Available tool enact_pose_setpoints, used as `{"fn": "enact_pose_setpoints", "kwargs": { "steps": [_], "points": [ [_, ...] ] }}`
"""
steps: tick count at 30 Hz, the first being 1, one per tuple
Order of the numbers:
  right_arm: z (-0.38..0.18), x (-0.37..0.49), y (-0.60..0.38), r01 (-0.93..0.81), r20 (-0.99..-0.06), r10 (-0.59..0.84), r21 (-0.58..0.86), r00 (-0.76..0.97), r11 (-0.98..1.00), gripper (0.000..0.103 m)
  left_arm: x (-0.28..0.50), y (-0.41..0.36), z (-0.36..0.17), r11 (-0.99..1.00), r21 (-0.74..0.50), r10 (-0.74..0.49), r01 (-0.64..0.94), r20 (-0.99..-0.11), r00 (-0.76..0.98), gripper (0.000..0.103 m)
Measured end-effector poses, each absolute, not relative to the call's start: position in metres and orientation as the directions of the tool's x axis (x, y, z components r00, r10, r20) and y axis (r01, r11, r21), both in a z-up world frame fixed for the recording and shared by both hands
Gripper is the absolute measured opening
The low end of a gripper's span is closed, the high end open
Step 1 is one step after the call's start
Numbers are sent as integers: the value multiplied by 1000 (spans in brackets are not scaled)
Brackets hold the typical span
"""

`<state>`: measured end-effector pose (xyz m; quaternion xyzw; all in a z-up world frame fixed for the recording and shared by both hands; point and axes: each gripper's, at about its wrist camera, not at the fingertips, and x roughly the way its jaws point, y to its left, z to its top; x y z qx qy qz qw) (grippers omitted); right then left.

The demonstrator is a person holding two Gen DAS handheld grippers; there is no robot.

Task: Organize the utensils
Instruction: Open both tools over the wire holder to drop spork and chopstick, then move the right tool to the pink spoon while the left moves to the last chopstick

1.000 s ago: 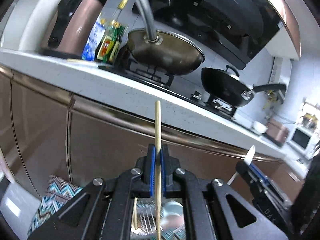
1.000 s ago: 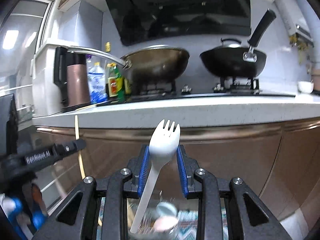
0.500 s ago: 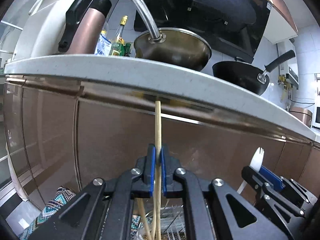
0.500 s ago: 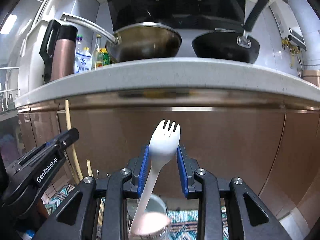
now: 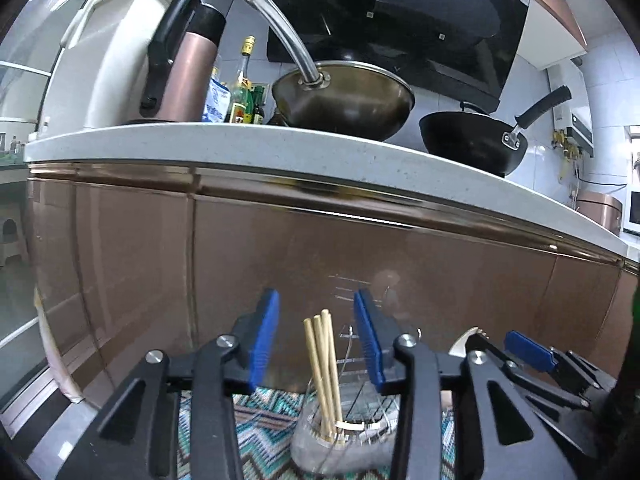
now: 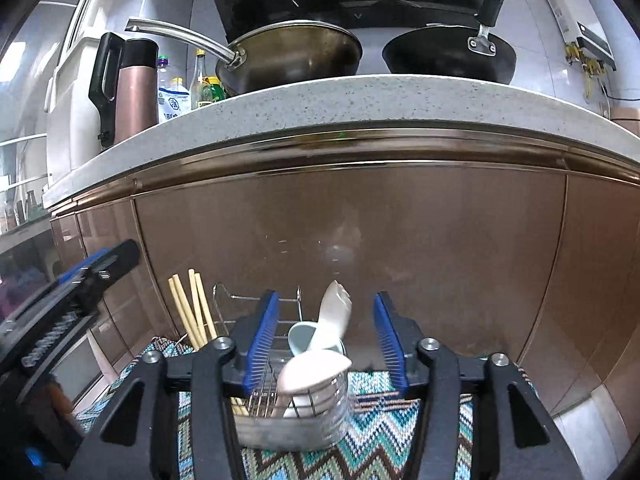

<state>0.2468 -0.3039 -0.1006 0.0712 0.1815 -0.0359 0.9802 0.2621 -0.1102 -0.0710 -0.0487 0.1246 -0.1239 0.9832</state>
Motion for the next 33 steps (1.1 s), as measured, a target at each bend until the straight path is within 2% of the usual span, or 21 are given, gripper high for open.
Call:
{"fn": "enact_pose_setpoints", "kwargs": {
  "steps": [7,12,20,33],
  "points": [
    [-93,228,-299,88,-389,-27,140,921,986,65,224,-99,-49,984,-53,-177,169,-322,930,39],
    [-88,206,-294,93,-404,-27,144,914,985,70,200,-88,-36,991,-17,-126,130,-385,914,39],
    [-77,156,-279,63,-441,-4,120,897,991,70,156,-70,-18,994,57,-56,88,-421,905,39],
    [-64,83,-267,14,-459,34,100,888,995,70,98,-60,-12,987,103,-61,120,-451,890,39]
  ]
}}
